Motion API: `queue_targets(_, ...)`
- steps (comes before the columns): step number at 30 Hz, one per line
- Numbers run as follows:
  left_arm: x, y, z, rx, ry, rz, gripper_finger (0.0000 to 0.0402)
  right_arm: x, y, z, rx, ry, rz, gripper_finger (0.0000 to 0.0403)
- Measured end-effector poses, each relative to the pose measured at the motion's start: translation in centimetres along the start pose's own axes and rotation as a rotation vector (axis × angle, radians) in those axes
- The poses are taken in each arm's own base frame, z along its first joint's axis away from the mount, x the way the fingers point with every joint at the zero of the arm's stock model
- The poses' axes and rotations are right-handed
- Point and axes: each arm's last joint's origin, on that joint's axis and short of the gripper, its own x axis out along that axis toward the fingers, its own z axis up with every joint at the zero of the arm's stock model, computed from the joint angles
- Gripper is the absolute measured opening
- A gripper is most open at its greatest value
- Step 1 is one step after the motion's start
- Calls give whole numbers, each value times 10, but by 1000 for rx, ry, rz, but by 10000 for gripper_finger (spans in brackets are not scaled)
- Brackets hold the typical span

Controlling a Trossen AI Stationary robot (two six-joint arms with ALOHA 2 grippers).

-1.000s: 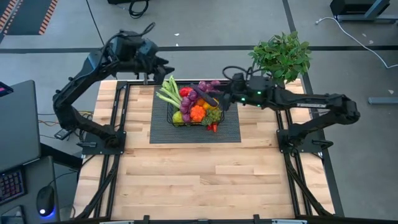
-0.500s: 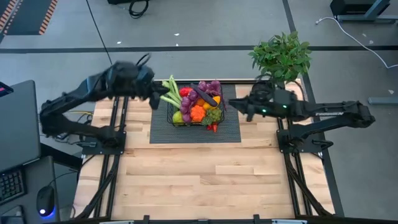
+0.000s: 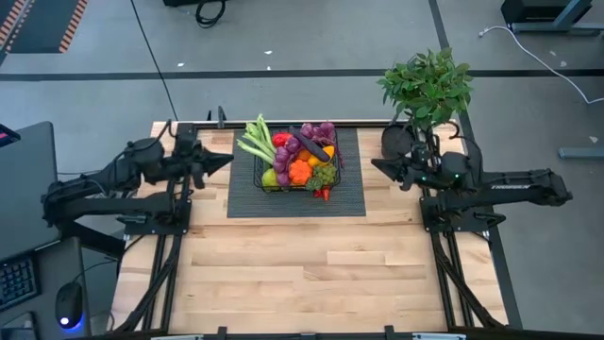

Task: Build produce basket
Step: Return to Home Position

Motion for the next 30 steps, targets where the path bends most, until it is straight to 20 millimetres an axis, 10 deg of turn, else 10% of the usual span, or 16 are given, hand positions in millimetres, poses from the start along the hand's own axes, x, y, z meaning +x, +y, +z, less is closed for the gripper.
queue_targets(12, -22, 43, -55, -57, -67, -32, 3, -25, -50, -41, 163, 23, -18, 9)
queue_targets(30, -23, 85, -127, -199, -119, -170, 1, -34, -72, -60, 164, 14, -56, 12)
